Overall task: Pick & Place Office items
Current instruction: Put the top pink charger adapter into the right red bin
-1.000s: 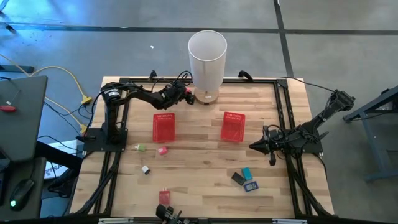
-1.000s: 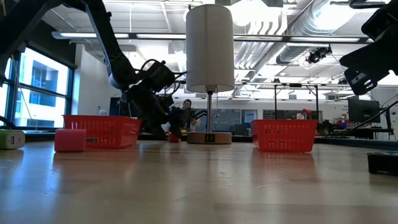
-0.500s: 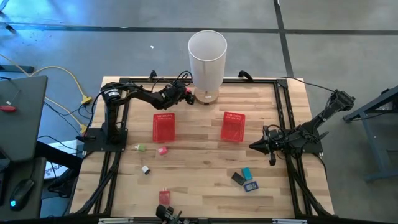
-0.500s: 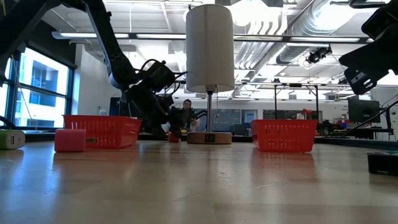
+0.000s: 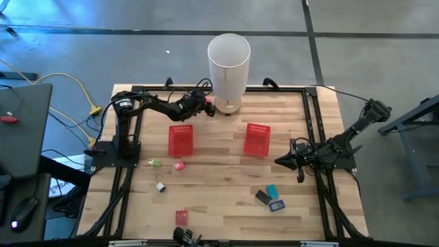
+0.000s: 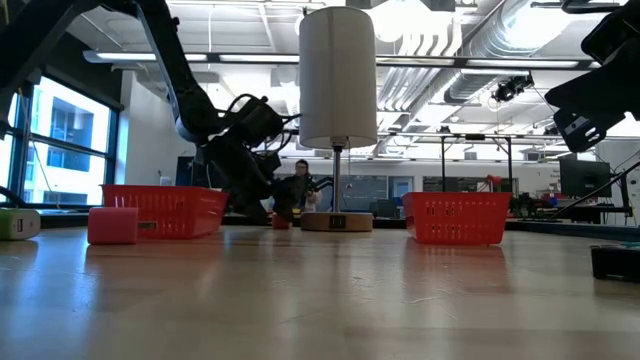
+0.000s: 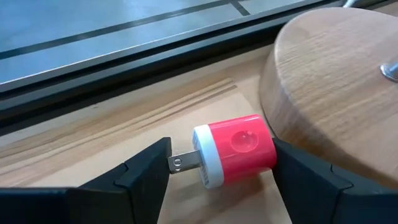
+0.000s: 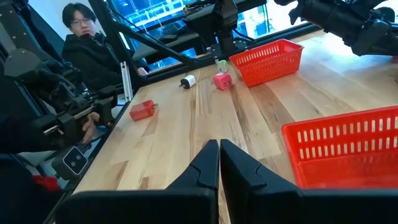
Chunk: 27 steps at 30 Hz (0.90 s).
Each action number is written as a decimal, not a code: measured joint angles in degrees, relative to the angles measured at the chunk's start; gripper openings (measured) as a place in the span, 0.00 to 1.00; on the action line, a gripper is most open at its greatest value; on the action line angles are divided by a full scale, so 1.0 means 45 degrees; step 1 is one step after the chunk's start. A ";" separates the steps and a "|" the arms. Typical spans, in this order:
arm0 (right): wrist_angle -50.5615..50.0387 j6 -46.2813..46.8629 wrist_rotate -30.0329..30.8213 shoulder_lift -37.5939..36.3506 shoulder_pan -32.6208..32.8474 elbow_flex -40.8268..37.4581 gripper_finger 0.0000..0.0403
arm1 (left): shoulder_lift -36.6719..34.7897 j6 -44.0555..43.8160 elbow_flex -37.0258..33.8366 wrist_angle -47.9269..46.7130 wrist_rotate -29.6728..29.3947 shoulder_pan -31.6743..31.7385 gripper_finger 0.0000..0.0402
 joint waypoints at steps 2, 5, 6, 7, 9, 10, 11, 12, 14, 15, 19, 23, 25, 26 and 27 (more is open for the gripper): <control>0.0000 0.0005 -0.0003 0.0000 0.0000 0.0000 0.01 | -0.0045 0.0127 0.0000 -0.0047 0.0007 -0.0043 0.63; 0.0003 0.0021 -0.0005 0.0000 0.0000 0.0002 0.01 | -0.0220 0.0188 -0.0007 -0.0353 0.0083 -0.0136 0.63; 0.0005 0.0022 -0.0005 0.0000 0.0000 0.0000 0.01 | -0.0327 0.0194 -0.0012 -0.0573 0.0096 -0.0178 0.63; 0.0005 0.0026 -0.0005 0.0000 0.0000 0.0000 0.01 | -0.0453 0.0209 -0.0024 -0.0750 0.0091 -0.0219 0.63; -0.0010 0.0026 -0.0006 0.0001 0.0000 0.0000 0.01 | -0.0706 0.0395 -0.0024 -0.1187 0.0081 -0.0293 0.63; -0.0010 0.0026 -0.0005 0.0000 0.0000 0.0000 0.01 | -0.0844 0.0485 -0.0024 -0.1470 0.0078 -0.0329 0.63; -0.0010 0.0026 -0.0005 0.0001 0.0002 0.0000 0.01 | -0.0952 0.0509 -0.0024 -0.1722 0.0074 -0.0376 0.63; -0.0010 0.0026 -0.0007 0.0000 0.0000 0.0000 0.01 | -0.1048 0.0521 -0.0024 -0.1851 0.0069 -0.0430 0.63; -0.0010 0.0026 0.0000 0.0000 0.0000 0.0000 0.01 | -0.1305 0.0521 -0.0024 -0.2261 0.0081 -0.0567 0.63; -0.0010 0.0026 0.0001 0.0000 0.0000 0.0000 0.01 | -0.1398 0.0530 -0.0020 -0.2261 0.0078 -0.0668 0.63; 0.0019 0.0026 0.0028 0.0004 0.0000 0.0000 0.01 | -0.1916 0.0817 -0.0019 -0.2626 0.0078 -0.1125 0.63; 0.0019 0.0365 0.0023 0.0000 0.0000 0.0000 0.01 | -0.2604 0.1036 -0.0015 -0.3323 0.0078 -0.1642 0.63; 0.0019 0.0406 -0.0011 0.0000 0.0001 0.0000 0.01 | -0.3025 0.1164 -0.0015 -0.3795 0.0074 -0.1939 0.63; 0.0019 0.0585 -0.0019 0.0005 0.0001 0.0000 0.01 | -0.3212 0.1357 -0.0012 -0.3882 0.0074 -0.2105 0.63; 0.0020 0.1024 -0.0019 0.0005 0.0000 0.0000 0.01 | -0.3437 0.1608 -0.0010 -0.4069 0.0066 -0.2305 0.63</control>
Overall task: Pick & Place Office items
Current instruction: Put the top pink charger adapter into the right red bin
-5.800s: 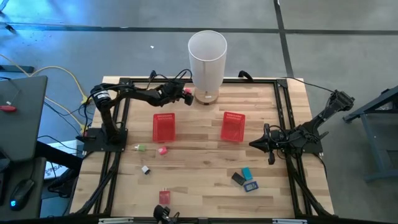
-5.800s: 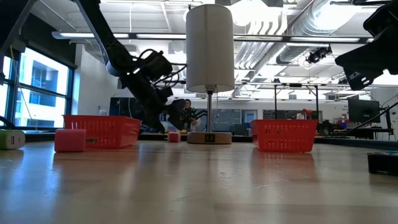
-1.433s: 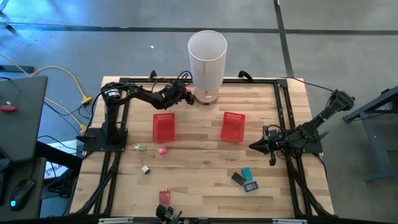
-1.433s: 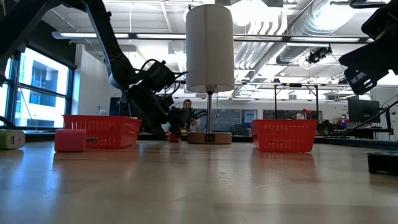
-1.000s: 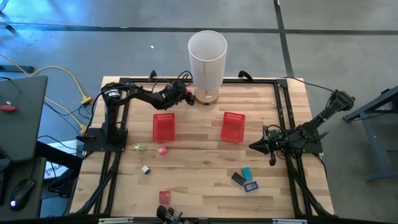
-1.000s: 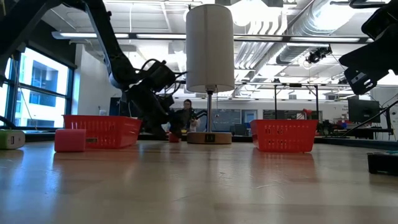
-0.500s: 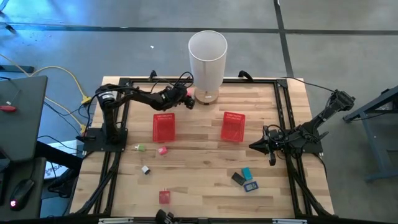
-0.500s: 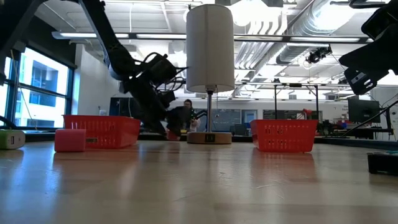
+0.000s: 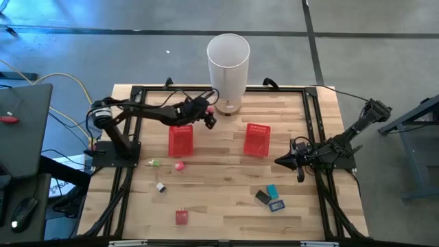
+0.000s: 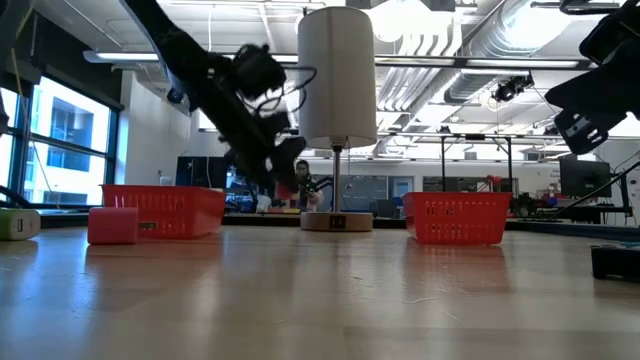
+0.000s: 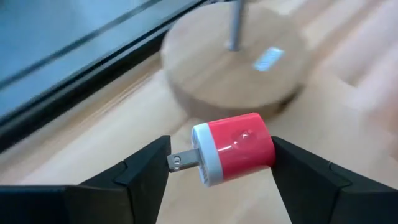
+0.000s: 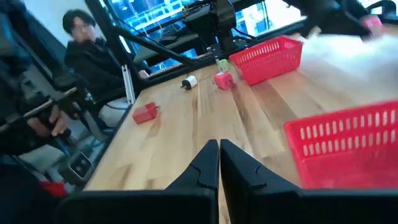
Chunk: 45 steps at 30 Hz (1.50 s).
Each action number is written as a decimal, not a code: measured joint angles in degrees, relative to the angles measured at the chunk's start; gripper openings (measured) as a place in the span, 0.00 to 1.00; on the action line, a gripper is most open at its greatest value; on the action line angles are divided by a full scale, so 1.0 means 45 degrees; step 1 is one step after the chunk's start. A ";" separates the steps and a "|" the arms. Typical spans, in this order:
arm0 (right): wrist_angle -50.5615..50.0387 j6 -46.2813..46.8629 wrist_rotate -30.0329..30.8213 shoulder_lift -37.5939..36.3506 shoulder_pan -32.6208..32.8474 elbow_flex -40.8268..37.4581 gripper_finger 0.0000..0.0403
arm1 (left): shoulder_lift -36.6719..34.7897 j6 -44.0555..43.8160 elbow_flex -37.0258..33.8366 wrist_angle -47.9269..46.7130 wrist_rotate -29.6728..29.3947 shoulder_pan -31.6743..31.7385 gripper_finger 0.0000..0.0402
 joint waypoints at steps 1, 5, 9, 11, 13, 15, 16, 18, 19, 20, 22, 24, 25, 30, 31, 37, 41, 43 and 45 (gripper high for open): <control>0.0005 0.0496 0.0000 -0.0005 0.0000 0.0000 0.01 | -0.0220 0.0379 0.0000 -0.0111 -0.0002 -0.0242 0.63; -0.0082 0.1591 -0.0407 0.0088 0.0005 0.0000 0.01 | -0.1004 0.1557 0.0000 -0.0196 0.0012 -0.1409 0.63; 0.0424 0.1770 -0.0428 0.0459 0.0000 0.0000 0.01 | -0.1847 0.2568 0.0000 -0.0139 -0.0046 -0.2617 0.63; 0.0715 0.1768 -0.0628 0.0653 0.0000 0.0000 0.01 | -0.2245 0.2898 0.0000 -0.0306 -0.0114 -0.3168 0.63; 0.1244 0.1713 -0.0773 0.0795 0.0005 0.0000 0.02 | -0.2639 0.3219 0.0000 -0.0406 -0.0112 -0.3670 0.63; 0.1700 0.1663 -0.0712 0.0958 0.0003 0.0000 0.05 | -0.2995 0.3407 0.0000 -0.0439 -0.0100 -0.4131 0.63; 0.1809 0.1658 -0.0684 0.1040 0.0000 0.0000 0.07 | -0.3168 0.3506 0.0000 -0.0449 -0.0090 -0.4365 0.63; 0.2090 0.1653 -0.0503 0.1178 0.0000 0.0000 0.13 | -0.3480 0.3666 0.0000 -0.0418 -0.0092 -0.4775 0.63; 0.2319 0.1648 -0.0384 0.1259 0.0000 0.0000 0.16 | -0.3604 0.3688 0.0000 -0.0380 -0.0090 -0.4957 0.63; 0.2610 0.1629 -0.0248 0.1351 0.0000 0.0000 0.20 | -0.3715 0.3706 0.0000 -0.0381 -0.0085 -0.5120 0.63; 0.3305 0.1624 -0.0033 0.1562 0.0000 0.0000 0.29 | -0.3841 0.3990 0.0000 -0.0362 -0.0076 -0.5395 0.63; 0.3990 0.1624 0.0032 0.1792 0.0000 0.0000 0.38 | -0.3879 0.4459 0.0000 -0.0345 -0.0076 -0.5663 0.63; 0.4337 0.1668 0.0005 0.1923 -0.0003 0.0000 0.42 | -0.3879 0.4774 0.0000 -0.0285 -0.0076 -0.5783 0.63; 0.5264 0.3047 0.0105 0.2916 -0.0010 0.0000 0.58 | -0.3879 0.6583 0.0000 0.0417 0.0125 -0.6460 0.63; 0.5439 0.3423 0.0233 0.3215 -0.0010 0.0000 0.60 | -0.3879 0.6943 0.0000 0.0569 0.0224 -0.6588 0.63; 0.7235 0.5874 0.1174 0.5414 -0.0509 0.0008 0.63 | -0.3879 0.8732 0.0000 0.1510 0.0348 -0.7315 0.63; 0.7684 0.6448 0.0626 0.7074 -0.1233 0.0662 0.63 | -0.3879 0.8972 0.0000 0.2006 0.0350 -0.7483 0.63; 0.7786 0.6261 0.0241 0.7932 -0.1672 0.1308 0.63 | -0.3741 0.8961 0.0010 0.2295 0.0347 -0.7483 0.63; 0.7694 0.5648 0.0139 0.8694 -0.2115 0.1940 0.63 | -0.3599 0.8994 0.0005 0.2383 0.0367 -0.7478 0.63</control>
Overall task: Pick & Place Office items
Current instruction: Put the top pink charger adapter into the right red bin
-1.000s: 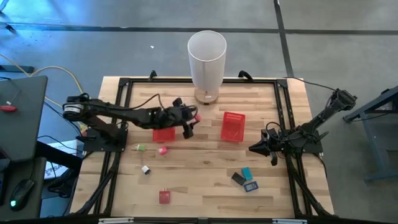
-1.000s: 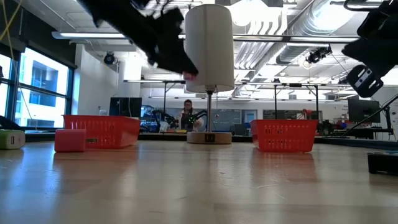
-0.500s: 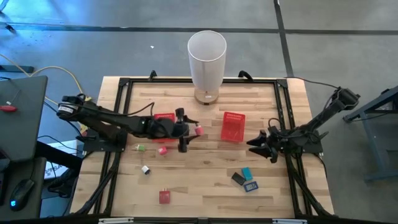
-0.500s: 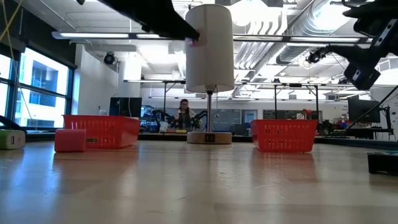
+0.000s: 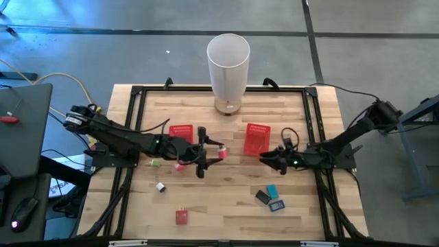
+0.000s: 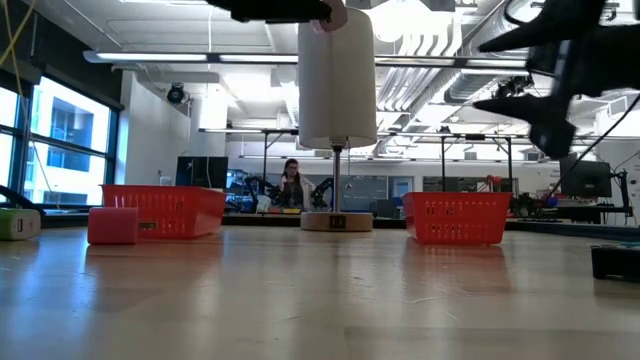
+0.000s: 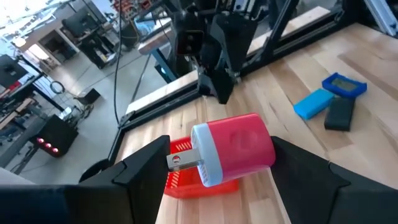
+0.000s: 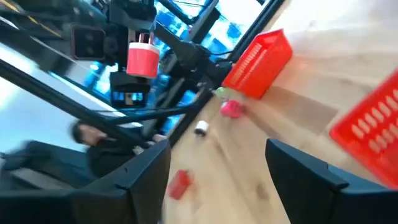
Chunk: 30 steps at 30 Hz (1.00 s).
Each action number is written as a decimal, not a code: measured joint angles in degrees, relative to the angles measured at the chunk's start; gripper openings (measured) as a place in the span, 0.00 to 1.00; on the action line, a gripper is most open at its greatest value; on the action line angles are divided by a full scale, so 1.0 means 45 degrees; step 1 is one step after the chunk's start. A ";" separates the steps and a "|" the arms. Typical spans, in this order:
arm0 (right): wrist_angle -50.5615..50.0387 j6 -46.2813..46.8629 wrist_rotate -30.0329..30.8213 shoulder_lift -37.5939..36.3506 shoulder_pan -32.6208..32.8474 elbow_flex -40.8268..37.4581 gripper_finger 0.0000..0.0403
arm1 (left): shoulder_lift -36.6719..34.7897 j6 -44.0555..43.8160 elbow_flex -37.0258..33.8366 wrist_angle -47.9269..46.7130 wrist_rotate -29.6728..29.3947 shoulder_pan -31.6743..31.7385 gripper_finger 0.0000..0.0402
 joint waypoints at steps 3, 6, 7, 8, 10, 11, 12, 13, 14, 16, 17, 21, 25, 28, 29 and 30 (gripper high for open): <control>0.0096 -0.0922 -0.0179 0.0919 -0.0579 0.0955 0.63 | 0.0263 0.0070 0.0005 0.0209 0.0097 0.0000 0.63; 0.0022 -0.1645 -0.0574 0.1600 -0.0967 0.1732 0.63 | 0.0451 -0.0035 0.0000 0.0198 -0.0014 0.0010 0.63; 0.0045 -0.1808 -0.0635 0.1787 -0.1055 0.1965 0.63 | 0.0511 -0.0127 0.0000 0.0286 -0.0115 0.0010 0.63; 0.0038 -0.1976 -0.0762 0.1951 -0.1151 0.2173 0.63 | 0.0529 -0.0163 0.0000 0.0250 -0.0162 0.0010 0.63; 0.0039 -0.2210 -0.0891 0.2304 -0.1335 0.2595 0.63 | 0.0571 -0.0419 0.0000 0.0250 -0.0395 0.0010 0.63; 0.0026 -0.2353 -0.0902 0.2466 -0.1421 0.2773 0.63 | 0.0619 -0.0536 0.0000 0.0305 -0.0557 0.0012 0.63; 0.0019 -0.2521 -0.0929 0.2637 -0.1516 0.2937 0.63 | 0.0653 -0.0674 0.0005 0.0354 -0.0733 0.0039 0.63; 0.0023 -0.2840 -0.1118 0.2802 -0.1627 0.3111 0.63 | 0.0667 -0.0788 0.0000 0.0273 -0.1016 0.0063 0.63; 0.0034 -0.3283 -0.1428 0.2953 -0.1757 0.3261 0.63 | 0.0672 -0.0928 0.0000 0.0225 -0.1178 0.0087 0.63; 0.0024 -0.3893 -0.2012 0.3266 -0.2001 0.3487 0.63 | 0.0763 -0.1347 0.0003 0.0320 -0.1228 0.0101 0.63; 0.0024 -0.3939 -0.2205 0.3430 -0.2137 0.3621 0.63 | 0.0814 -0.1484 0.0005 0.0300 -0.1247 0.0107 0.63; 0.0002 -0.3562 -0.2908 0.3880 -0.2692 0.3982 0.63 | 0.1256 -0.1148 0.0000 0.0147 -0.1271 -0.0046 0.63; -0.0048 -0.2978 -0.4393 0.4190 -0.3316 0.4182 0.63 | 0.1554 -0.0807 0.0000 0.0335 -0.1784 -0.0280 0.63; -0.0044 -0.2930 -0.4851 0.4492 -0.3534 0.4343 0.63 | 0.1599 -0.0972 0.0000 0.0321 -0.1817 -0.0305 0.63; -0.0079 -0.2930 -0.4871 0.4593 -0.3569 0.4398 0.63 | 0.1599 -0.1042 0.0000 0.0357 -0.1817 -0.0306 0.63; -0.0122 -0.2930 -0.4883 0.4696 -0.3572 0.4500 0.63 | 0.1599 -0.1047 0.0000 0.0364 -0.1822 -0.0301 0.63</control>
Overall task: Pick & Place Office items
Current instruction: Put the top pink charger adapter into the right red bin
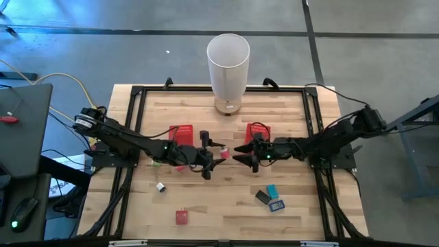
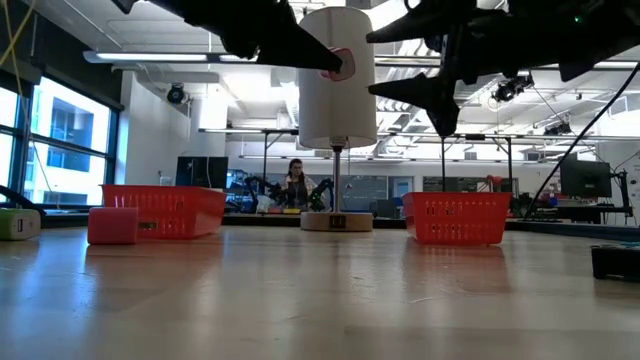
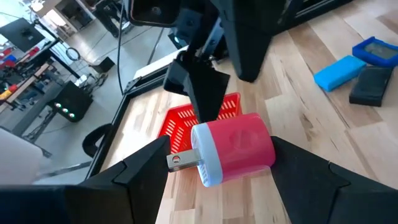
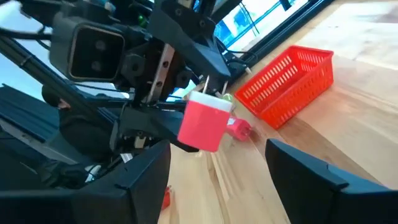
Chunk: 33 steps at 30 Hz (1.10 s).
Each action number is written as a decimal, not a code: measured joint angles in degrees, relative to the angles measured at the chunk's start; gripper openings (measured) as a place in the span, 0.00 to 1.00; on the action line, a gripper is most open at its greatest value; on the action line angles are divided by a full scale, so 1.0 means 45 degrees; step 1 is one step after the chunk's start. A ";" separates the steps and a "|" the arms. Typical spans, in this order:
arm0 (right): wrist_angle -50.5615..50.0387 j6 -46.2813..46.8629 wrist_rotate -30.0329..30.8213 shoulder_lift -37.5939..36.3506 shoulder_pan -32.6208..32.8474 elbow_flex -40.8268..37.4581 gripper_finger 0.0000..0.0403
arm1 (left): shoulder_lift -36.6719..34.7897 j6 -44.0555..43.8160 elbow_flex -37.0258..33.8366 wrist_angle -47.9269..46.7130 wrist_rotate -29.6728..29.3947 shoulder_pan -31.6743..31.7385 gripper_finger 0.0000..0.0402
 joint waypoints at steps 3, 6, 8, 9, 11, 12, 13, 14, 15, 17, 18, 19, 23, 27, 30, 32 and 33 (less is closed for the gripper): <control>-0.0073 -0.0010 -0.0207 0.0338 -0.0088 0.0264 0.63 | 0.0000 0.0000 0.0000 -0.0017 0.0037 0.0000 0.63; -0.0106 -0.0023 -0.0515 0.0644 -0.0242 0.0626 0.63 | 0.0025 0.0005 0.0000 -0.0024 0.0136 0.0000 0.63; -0.0133 -0.0044 -0.0758 0.0857 -0.0368 0.0922 0.63 | 0.0161 0.0018 0.0000 0.0071 0.0144 0.0000 0.63; -0.0311 -0.0050 -0.0889 0.0948 -0.0431 0.1055 0.63 | 0.0188 0.0069 -0.0013 -0.0003 0.0182 0.0000 0.63; -0.0605 -0.0085 -0.1007 0.1181 -0.0525 0.1308 0.63 | 0.0395 0.0098 -0.0009 0.0283 0.0248 0.0000 0.63; -0.0688 -0.0092 -0.1039 0.1297 -0.0564 0.1446 0.63 | 0.0448 0.0107 -0.0005 0.0240 0.0246 0.0000 0.63; -0.0766 -0.0099 -0.1131 0.1397 -0.0583 0.1547 0.63 | 0.0539 0.0107 -0.0005 0.0182 0.0231 0.0000 0.63; -0.0768 -0.0131 -0.1325 0.1490 -0.0593 0.1633 0.63 | 0.0637 0.0127 -0.0005 0.0277 0.0228 0.0000 0.63; -0.0791 -0.0157 -0.1466 0.1561 -0.0622 0.1724 0.63 | 0.0655 0.0239 -0.0005 0.0230 0.0198 0.0000 0.63; -0.0763 -0.0338 -0.1752 0.1690 -0.0665 0.1832 0.63 | 0.0656 0.0243 -0.0005 0.0229 0.0083 -0.0008 0.63; -0.0753 -0.0420 -0.1775 0.1706 -0.0665 0.1860 0.63 | 0.0648 0.0236 -0.0005 0.0248 0.0088 -0.0007 0.63; -0.0770 -0.0437 -0.1805 0.1706 -0.0668 0.1860 0.63 | 0.0646 0.0238 -0.0005 0.0265 0.0072 -0.0010 0.63; -0.0845 -0.0418 -0.2042 0.1706 -0.0826 0.1860 0.63 | 0.0646 0.0285 -0.0005 0.0262 -0.0039 -0.0005 0.63; -0.0869 -0.0389 -0.2516 0.1706 -0.1041 0.1860 0.60 | 0.0646 0.0296 -0.0005 0.0259 -0.0039 0.0000 0.63; -0.0916 -0.0387 -0.2574 0.1706 -0.1177 0.1860 0.56 | 0.0646 0.0303 -0.0005 0.0277 -0.0039 0.0000 0.63; -0.0939 -0.0389 -0.2629 0.1706 -0.1235 0.1860 0.52 | 0.0646 0.0311 -0.0005 0.0282 -0.0048 0.0015 0.63; -0.0945 -0.0389 -0.2643 0.1706 -0.1243 0.1860 0.50 | 0.0646 0.0311 -0.0005 0.0287 -0.0048 0.0058 0.63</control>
